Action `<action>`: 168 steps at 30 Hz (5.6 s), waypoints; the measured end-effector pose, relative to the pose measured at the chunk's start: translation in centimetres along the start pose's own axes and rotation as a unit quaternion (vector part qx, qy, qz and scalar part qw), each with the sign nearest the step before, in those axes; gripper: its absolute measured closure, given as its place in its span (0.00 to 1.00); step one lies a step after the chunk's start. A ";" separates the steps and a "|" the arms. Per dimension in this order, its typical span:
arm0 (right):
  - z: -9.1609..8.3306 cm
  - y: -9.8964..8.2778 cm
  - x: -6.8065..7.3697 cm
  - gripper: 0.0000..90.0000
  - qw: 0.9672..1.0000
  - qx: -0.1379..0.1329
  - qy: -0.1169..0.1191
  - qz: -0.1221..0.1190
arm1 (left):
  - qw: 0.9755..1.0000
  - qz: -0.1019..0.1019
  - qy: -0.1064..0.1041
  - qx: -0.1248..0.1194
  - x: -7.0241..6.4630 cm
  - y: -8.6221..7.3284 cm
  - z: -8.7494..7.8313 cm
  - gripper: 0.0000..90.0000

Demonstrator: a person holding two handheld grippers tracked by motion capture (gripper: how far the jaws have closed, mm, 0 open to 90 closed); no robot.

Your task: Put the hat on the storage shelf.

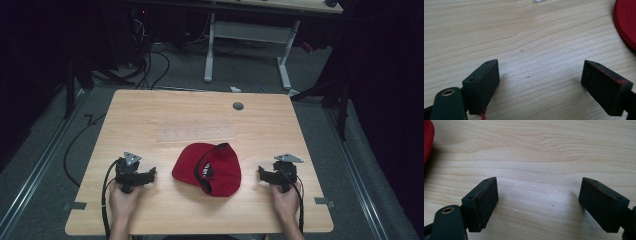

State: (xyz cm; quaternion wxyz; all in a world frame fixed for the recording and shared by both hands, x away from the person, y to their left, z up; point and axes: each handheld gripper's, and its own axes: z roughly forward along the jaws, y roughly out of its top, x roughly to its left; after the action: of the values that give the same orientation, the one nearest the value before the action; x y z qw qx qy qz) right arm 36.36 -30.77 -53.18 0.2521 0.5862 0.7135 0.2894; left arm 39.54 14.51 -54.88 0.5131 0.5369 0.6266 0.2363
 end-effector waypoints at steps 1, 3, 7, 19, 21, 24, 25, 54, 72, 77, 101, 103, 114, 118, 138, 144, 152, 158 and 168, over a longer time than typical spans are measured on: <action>0.0 0.0 0.0 0.18 1.000 0.000 0.000 0.000 | 1.000 0.000 0.000 0.000 0.0 0.0 0.0 0.17; 0.0 0.0 0.0 0.18 1.000 0.000 0.000 0.000 | 1.000 0.000 -0.001 0.000 0.0 0.0 0.0 0.17; 0.0 0.0 0.0 0.18 1.000 0.000 0.003 -0.003 | 1.000 0.001 -0.002 0.000 0.0 0.0 0.0 0.18; 0.2 0.6 -0.3 0.22 1.000 0.008 0.020 -0.018 | 1.000 0.001 -0.001 0.000 -0.1 0.0 0.0 0.18; 0.1 1.0 0.0 0.27 0.999 -0.006 0.031 -0.028 | 1.000 0.001 -0.001 -0.001 -0.1 0.0 0.0 0.18; -0.4 1.8 0.5 0.25 0.997 -0.022 0.053 -0.044 | 1.000 0.001 -0.001 -0.001 -0.1 0.0 0.0 0.18; -0.5 2.1 0.7 0.25 0.997 -0.029 0.060 -0.049 | 1.000 0.001 -0.001 -0.001 -0.1 0.0 0.0 0.18; 1.9 9.2 7.9 0.28 0.959 -0.043 0.243 -0.137 | 1.000 -0.002 0.001 -0.001 -0.2 0.0 0.2 0.18; 6.1 10.6 9.9 0.26 0.947 0.013 0.296 -0.122 | 1.000 -0.001 0.003 -0.002 -0.2 0.0 0.2 0.18; 7.2 10.2 9.7 0.38 0.941 0.034 0.316 -0.116 | 1.000 0.000 0.003 -0.002 -0.2 0.0 0.2 0.18; 5.5 9.5 8.3 0.91 0.925 0.042 0.356 -0.129 | 1.000 -0.005 0.006 -0.002 -0.1 0.1 0.2 0.17; 5.0 9.6 8.2 0.92 0.924 0.040 0.357 -0.128 | 1.000 -0.006 0.010 -0.003 -0.2 0.0 0.2 0.17; 2.1 10.0 6.7 0.92 0.935 0.027 0.337 -0.104 | 1.000 -0.010 0.016 -0.006 -0.3 0.0 0.3 0.16; 0.8 10.5 5.9 0.92 0.938 0.011 0.334 -0.098 | 1.000 -0.007 0.018 -0.004 -0.6 -0.1 0.2 0.18; -1.3 11.6 4.6 0.92 0.943 -0.003 0.326 -0.060 | 0.985 0.085 -0.146 0.022 -9.2 -2.6 -2.6 0.17; -2.6 12.4 4.2 0.92 0.943 -0.018 0.327 -0.057 | 0.979 0.101 -0.173 0.026 -11.8 -3.4 -2.1 0.15; -2.6 12.6 4.3 0.92 0.940 -0.026 0.339 -0.035 | 0.976 0.099 -0.191 0.030 -13.3 -3.7 -1.7 0.12; -2.4 12.5 4.7 0.92 0.940 -0.024 0.340 -0.031 | 0.978 0.078 -0.194 0.014 -13.3 -3.0 -1.8 0.09; -2.6 12.2 5.3 0.92 0.948 0.002 0.314 -0.052 | 0.974 0.085 -0.210 -0.008 -13.2 -1.9 -2.8 0.06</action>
State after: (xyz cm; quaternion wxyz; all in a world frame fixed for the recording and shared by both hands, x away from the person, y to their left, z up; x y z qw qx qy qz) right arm 42.01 -24.10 -42.78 0.0285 0.4287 0.7864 0.4438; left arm 34.80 2.52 -50.33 0.6153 0.6220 0.4549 0.1660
